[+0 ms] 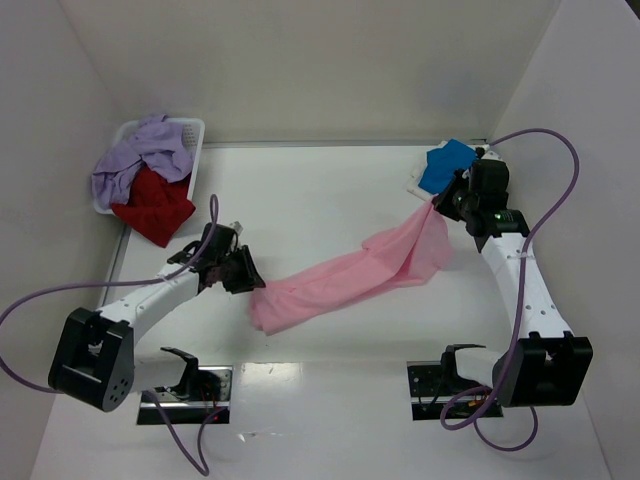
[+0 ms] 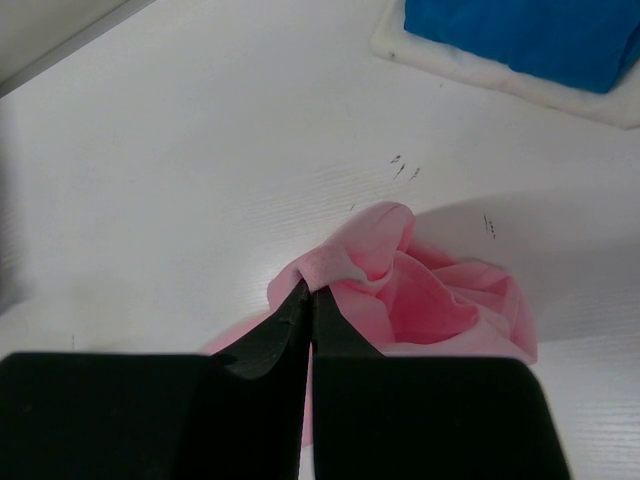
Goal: Fold and stack the t-shirts
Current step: Flatten out the tshirt
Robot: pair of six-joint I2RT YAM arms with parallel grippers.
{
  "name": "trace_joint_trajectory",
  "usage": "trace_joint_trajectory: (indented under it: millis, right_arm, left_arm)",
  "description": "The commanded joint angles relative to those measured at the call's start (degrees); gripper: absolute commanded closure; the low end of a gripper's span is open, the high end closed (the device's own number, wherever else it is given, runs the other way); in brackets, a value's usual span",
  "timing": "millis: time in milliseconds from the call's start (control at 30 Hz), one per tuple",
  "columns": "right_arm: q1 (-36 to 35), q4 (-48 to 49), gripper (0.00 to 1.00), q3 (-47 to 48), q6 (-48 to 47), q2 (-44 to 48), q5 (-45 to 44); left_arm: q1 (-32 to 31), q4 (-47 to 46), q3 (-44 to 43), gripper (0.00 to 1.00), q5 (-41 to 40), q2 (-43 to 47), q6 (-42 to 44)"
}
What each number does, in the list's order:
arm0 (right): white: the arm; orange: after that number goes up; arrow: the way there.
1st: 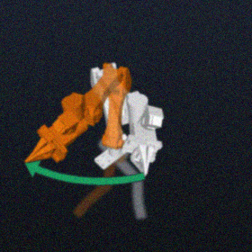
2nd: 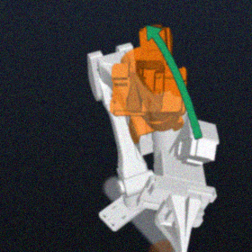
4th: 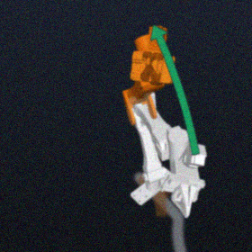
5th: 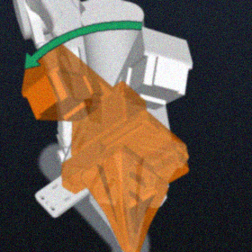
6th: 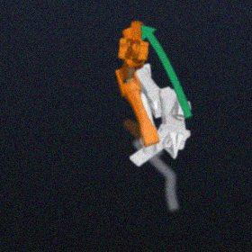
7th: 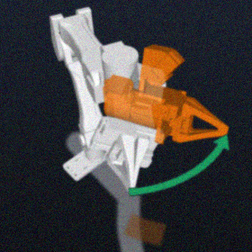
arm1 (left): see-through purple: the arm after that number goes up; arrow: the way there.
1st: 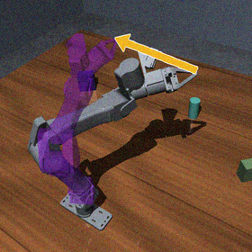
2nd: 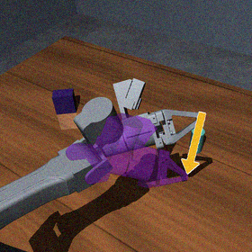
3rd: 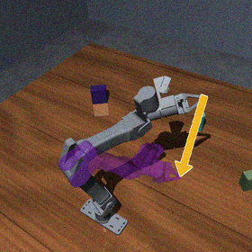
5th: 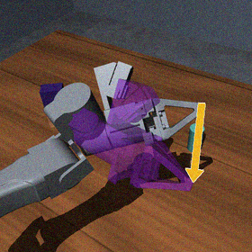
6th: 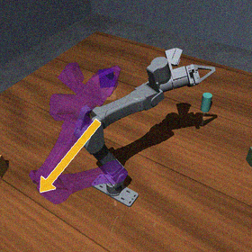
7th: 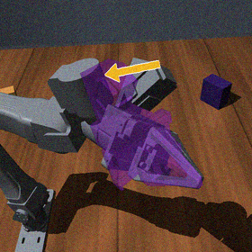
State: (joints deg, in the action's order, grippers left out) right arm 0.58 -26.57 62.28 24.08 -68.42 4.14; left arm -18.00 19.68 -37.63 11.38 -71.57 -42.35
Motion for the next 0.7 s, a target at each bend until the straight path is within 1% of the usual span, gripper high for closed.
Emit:
trace_joint_trajectory:
  millis: [0,67,133,267,367,400,433,533,567,600,667]
  right_arm:
    - [0.39,2.66,0.98,-0.23,-1.22,-0.13,0.25]
    - [0.39,2.66,0.98,-0.23,-1.22,-0.13,0.25]
    - [0.39,2.66,0.98,-0.23,-1.22,-0.13,0.25]
    - [0.39,2.66,0.99,-0.23,-1.22,-0.13,0.25]
    - [0.39,2.66,0.99,0.30,-1.22,-0.13,-0.36]
    - [0.39,2.66,1.00,1.78,-1.22,-0.13,-0.36]
    - [0.39,2.14,1.00,2.66,-1.22,-0.13,-1.06]
    - [0.39,2.13,1.00,7.93,-0.70,-1.27,-1.07]
    - [0.39,2.13,1.00,9.51,0.00,-1.97,-1.07]
    - [0.39,1.52,1.00,12.92,0.01,-2.76,-1.07]
    - [0.39,1.52,1.00,16.10,0.62,-2.77,-1.07]
  left_arm:
    - [-0.11,1.41,-2.36,0.73,-0.74,3.80,-0.02]
    - [-0.11,1.93,-2.36,0.84,-1.27,4.76,-0.02]
    - [-0.11,1.94,-2.89,1.00,-1.88,5.65,-0.02]
    - [-0.11,4.48,-5.08,1.00,-1.88,7.41,-0.02]
    - [-0.11,7.37,-10.34,1.00,-3.63,8.72,1.48]
    - [-0.11,8.00,-12.19,1.00,-4.25,9.25,2.52]
    - [-0.11,8.70,-16.38,1.00,-6.08,9.26,4.27]
    - [0.77,11.25,-23.70,1.00,-7.94,8.39,7.62]
    - [1.56,11.86,-28.51,1.00,-8.64,7.42,9.63]
    - [2.17,11.87,-30.99,1.00,-9.70,6.80,10.70]
    - [2.18,12.40,-35.83,1.00,-11.19,5.31,13.42]
